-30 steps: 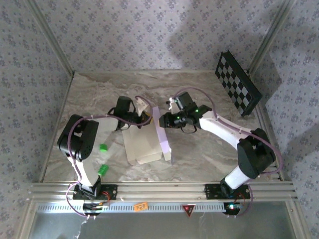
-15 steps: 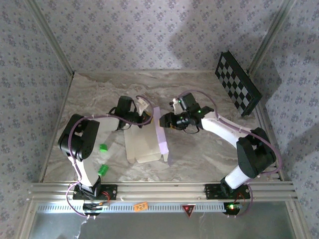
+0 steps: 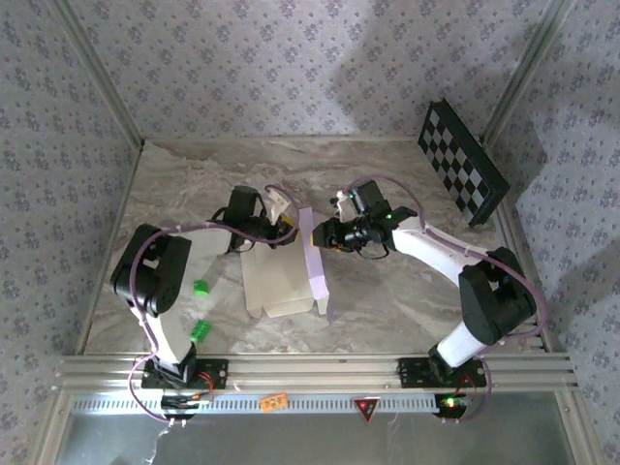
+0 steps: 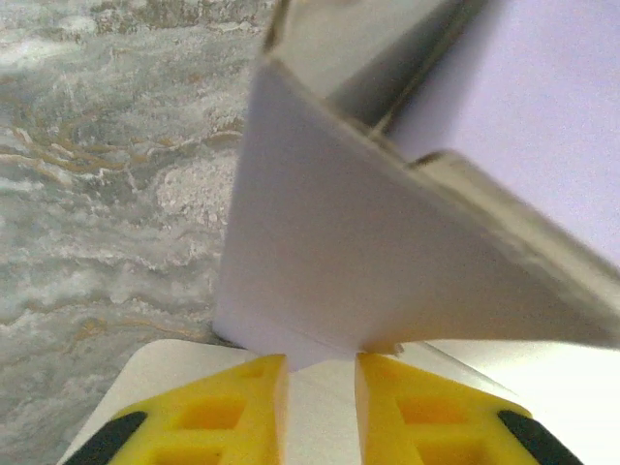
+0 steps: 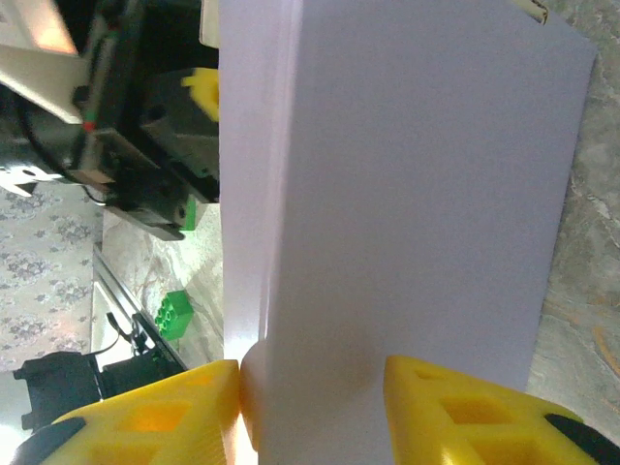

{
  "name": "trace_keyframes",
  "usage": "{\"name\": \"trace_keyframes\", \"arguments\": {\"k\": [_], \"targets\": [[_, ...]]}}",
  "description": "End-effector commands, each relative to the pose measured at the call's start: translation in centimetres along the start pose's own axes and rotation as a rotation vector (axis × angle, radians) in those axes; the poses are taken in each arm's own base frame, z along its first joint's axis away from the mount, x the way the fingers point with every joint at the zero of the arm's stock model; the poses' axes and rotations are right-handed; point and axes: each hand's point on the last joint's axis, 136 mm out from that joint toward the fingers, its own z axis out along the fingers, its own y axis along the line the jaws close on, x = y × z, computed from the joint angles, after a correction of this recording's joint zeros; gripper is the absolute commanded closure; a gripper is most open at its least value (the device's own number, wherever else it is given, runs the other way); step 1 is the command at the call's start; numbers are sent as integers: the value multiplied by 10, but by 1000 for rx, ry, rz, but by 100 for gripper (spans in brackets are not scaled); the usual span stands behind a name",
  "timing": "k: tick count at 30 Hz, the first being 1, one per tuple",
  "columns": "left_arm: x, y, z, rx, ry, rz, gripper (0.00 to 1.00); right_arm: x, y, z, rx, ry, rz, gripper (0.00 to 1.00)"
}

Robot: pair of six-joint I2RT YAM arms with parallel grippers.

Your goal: Fold the paper box

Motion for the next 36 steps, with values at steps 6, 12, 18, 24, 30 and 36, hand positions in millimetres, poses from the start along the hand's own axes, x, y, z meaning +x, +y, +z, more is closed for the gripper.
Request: {"name": "trace_keyframes", "arguments": {"k": [6,12,18,24,30,36], "targets": [[-22,17,-30,-33,-59,60,54,25,-39,8,105,95,72,58],[-21,18,-10,89,1,78,46,25,-39,6,102,99,73,59],[-29,7,5,209,-22,115,42,24,-43,3,99,99,80,59],[-29,-13,18,316,-7,156,39,20,-45,0,84,98,88,60],[-32,-26,26,375,-9,187,36,19,-46,0,77,116,84,60],[-33,-41,33,425,6,207,39,17,-49,-3,80,117,85,61]]}}
